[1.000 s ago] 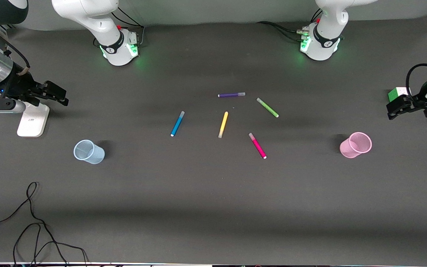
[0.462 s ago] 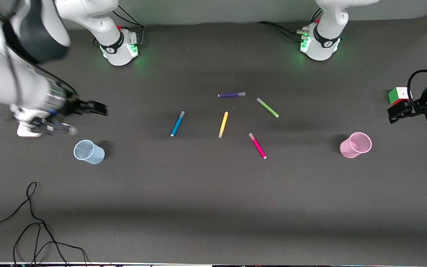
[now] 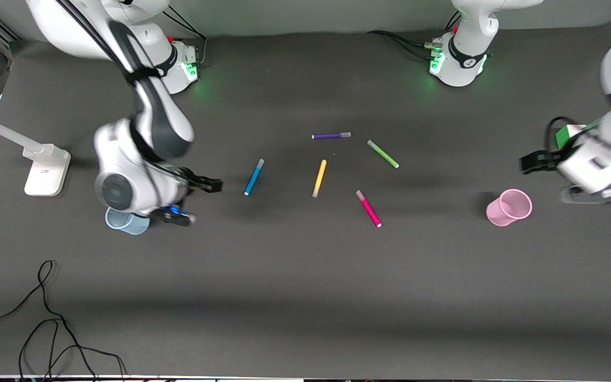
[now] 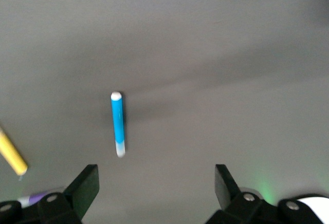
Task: Place pink and blue markers in matching cups
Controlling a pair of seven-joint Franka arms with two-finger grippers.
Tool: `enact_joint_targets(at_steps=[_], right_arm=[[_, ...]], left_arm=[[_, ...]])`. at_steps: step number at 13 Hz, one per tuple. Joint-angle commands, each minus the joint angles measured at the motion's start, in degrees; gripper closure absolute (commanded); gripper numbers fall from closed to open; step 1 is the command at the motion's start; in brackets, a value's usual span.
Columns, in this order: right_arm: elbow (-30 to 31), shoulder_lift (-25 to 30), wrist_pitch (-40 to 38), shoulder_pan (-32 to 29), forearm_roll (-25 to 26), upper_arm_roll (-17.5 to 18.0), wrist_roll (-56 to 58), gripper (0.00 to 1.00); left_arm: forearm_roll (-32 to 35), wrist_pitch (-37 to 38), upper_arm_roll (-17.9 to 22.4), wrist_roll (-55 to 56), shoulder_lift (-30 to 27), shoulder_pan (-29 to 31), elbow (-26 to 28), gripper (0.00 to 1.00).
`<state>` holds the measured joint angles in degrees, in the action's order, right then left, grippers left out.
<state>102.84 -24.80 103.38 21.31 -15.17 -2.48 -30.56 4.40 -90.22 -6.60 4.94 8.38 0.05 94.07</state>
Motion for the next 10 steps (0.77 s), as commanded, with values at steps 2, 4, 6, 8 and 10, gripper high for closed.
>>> enact_joint_targets(at_steps=[2, 4, 6, 8, 10], right_arm=[[-1.0, -7.5, 7.2, 2.5, -5.6, -0.4, -2.7, 0.00], [-0.9, -9.6, 10.9, 5.2, -6.2, -0.4, -7.1, 0.00], [-0.1, -10.1, 12.5, 6.7, -6.2, -0.4, -8.7, 0.00], [1.3, -10.1, 14.1, 6.7, -6.2, -0.4, -8.7, 0.06], [2.4, -10.2, 16.0, 7.0, -6.2, -0.4, -8.7, 0.14]], left_arm=[[-0.1, 0.2, -1.6, 21.7, 8.5, -9.0, 1.0, 0.00], [-0.8, -3.3, -1.7, 33.6, 14.4, -14.4, 1.2, 0.00], [-2.5, -9.7, -1.9, 49.6, 20.1, -20.1, 1.2, 0.00], [-11.9, -18.0, -2.0, 57.4, 24.6, -21.1, 1.0, 0.01], [-15.4, -23.0, -1.9, 61.3, 26.8, -22.8, 1.2, 0.05]])
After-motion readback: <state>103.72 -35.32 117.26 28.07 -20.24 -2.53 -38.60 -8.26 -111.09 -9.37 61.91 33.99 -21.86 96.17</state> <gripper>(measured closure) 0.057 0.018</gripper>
